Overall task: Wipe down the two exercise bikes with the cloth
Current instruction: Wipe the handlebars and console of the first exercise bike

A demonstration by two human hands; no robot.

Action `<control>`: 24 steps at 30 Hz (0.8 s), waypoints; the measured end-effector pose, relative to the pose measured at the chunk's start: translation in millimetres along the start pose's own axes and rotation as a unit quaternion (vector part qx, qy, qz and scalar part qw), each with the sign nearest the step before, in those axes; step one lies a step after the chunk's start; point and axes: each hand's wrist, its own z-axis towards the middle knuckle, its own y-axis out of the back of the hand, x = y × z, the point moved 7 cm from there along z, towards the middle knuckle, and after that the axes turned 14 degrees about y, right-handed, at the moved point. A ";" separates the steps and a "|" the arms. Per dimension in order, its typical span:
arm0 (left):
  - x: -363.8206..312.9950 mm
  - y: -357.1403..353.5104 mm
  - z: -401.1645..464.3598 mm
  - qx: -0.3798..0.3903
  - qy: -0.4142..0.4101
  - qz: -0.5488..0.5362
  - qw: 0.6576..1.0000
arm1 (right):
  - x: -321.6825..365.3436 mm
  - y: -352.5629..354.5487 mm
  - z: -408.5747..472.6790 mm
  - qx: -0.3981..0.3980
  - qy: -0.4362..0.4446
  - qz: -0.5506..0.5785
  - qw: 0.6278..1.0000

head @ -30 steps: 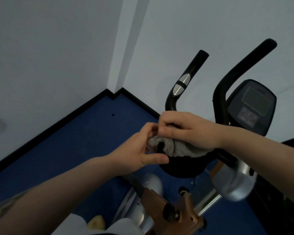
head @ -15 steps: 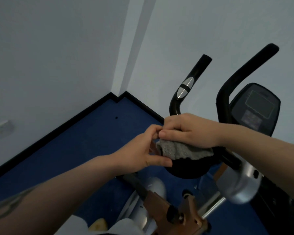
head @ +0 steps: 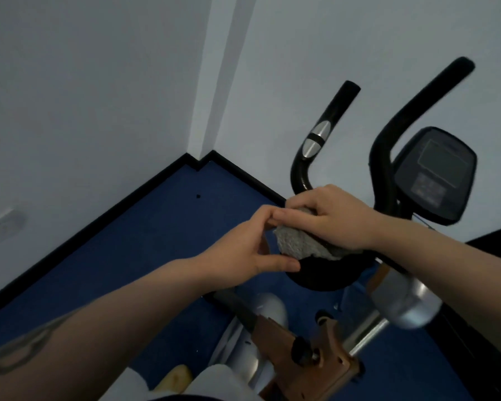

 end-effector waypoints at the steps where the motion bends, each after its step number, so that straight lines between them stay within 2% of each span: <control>1: 0.1 -1.0 1.0 -0.001 0.000 -0.005 1.000 | -3.6 1.4 -2.8 -0.007 -0.016 0.030 0.999; 3: -0.8 -2.0 2.8 -0.002 -0.004 0.002 1.000 | -10.0 4.0 -8.7 -0.029 -0.063 0.029 0.997; 8: -3.4 -1.6 2.7 0.006 -0.009 0.043 0.999 | -24.0 3.8 -33.6 -0.065 -0.194 -0.070 0.976; 12: -2.9 -0.5 2.7 0.016 -0.003 0.052 0.999 | -14.2 -7.5 -53.1 -0.023 -0.185 -0.213 0.959; 17: -14.1 5.3 11.0 0.042 -0.015 0.116 0.992 | -19.6 1.4 -58.9 -0.126 -0.275 -0.119 0.946; 20: -27.1 4.7 20.8 0.071 -0.028 0.131 0.988 | -15.0 2.9 -56.2 -0.114 -0.288 -0.168 0.936; 22: -37.7 -2.5 26.1 0.083 -0.040 0.100 0.991 | -1.3 -2.2 -70.9 -0.154 -0.329 -0.201 0.910; 24: -47.1 -10.7 30.0 0.076 -0.054 0.085 0.992 | 9.1 -14.5 -84.9 -0.155 -0.382 -0.206 0.888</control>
